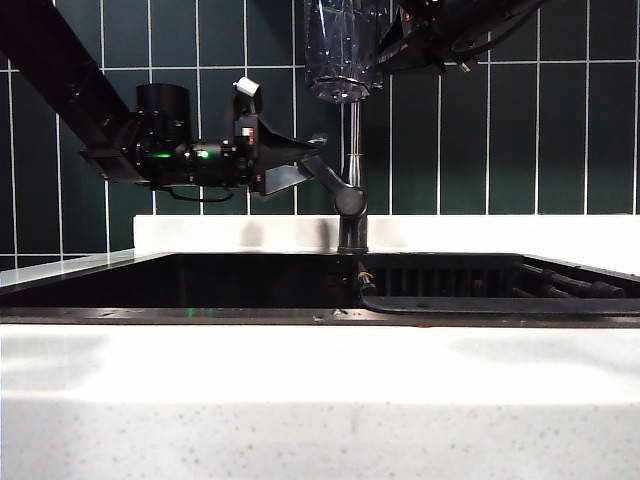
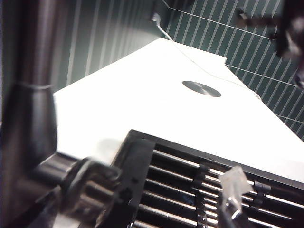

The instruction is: Pick up the mug next to the sink, go to the faucet to get some water, pour the water into the sink, and finally put the mug back to its place.

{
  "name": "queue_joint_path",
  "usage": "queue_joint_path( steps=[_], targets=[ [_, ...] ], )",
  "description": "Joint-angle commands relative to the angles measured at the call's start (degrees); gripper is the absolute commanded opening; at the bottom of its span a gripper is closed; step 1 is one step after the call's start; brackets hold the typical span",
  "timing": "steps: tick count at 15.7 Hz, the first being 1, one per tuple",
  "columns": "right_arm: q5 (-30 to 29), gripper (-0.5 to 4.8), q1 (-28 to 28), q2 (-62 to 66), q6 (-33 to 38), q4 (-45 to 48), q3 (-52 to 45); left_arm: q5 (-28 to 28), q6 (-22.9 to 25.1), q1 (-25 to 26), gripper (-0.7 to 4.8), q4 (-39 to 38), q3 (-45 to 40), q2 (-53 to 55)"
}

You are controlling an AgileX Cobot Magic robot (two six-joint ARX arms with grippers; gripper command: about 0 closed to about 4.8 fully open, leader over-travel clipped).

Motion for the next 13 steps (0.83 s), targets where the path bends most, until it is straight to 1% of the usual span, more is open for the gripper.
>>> queue_joint_path(
  steps=[1, 6, 8, 9, 11, 12, 13],
  targets=[
    [-0.5, -0.07, 0.02, 0.52, 0.24, 1.03, 1.81, 0.35, 1.05, -1.03, 4.3, 0.9, 1.22, -0.22],
    [-0.46, -0.07, 0.02, 0.52, 0.24, 0.11, 3.96, 0.72, 0.85, -1.05, 4.3, 0.79, 1.81, -0.22],
    [-0.46, -0.07, 0.02, 0.52, 0.24, 0.13, 3.96, 2.01, 0.83, -1.05, 4.3, 0.74, 1.81, -0.22],
    [-0.44, -0.07, 0.02, 0.52, 0.22, 0.13, 3.96, 3.58, 0.85, -1.05, 4.29, 0.46, 1.79, -0.22],
    [-0.22, -0.07, 0.02, 0.52, 0.22, 0.13, 3.96, 5.84, 2.01, -1.05, 4.22, 0.46, 1.77, -0.22],
    [-0.22, -0.07, 0.02, 0.52, 0.22, 0.13, 3.96, 6.62, 2.1, -1.05, 4.02, 0.46, 1.79, -0.22],
    [-0.17, -0.07, 0.02, 0.52, 0.2, 0.13, 3.96, 7.48, 2.14, -1.05, 4.03, 0.44, 1.77, -0.22]
  ],
)
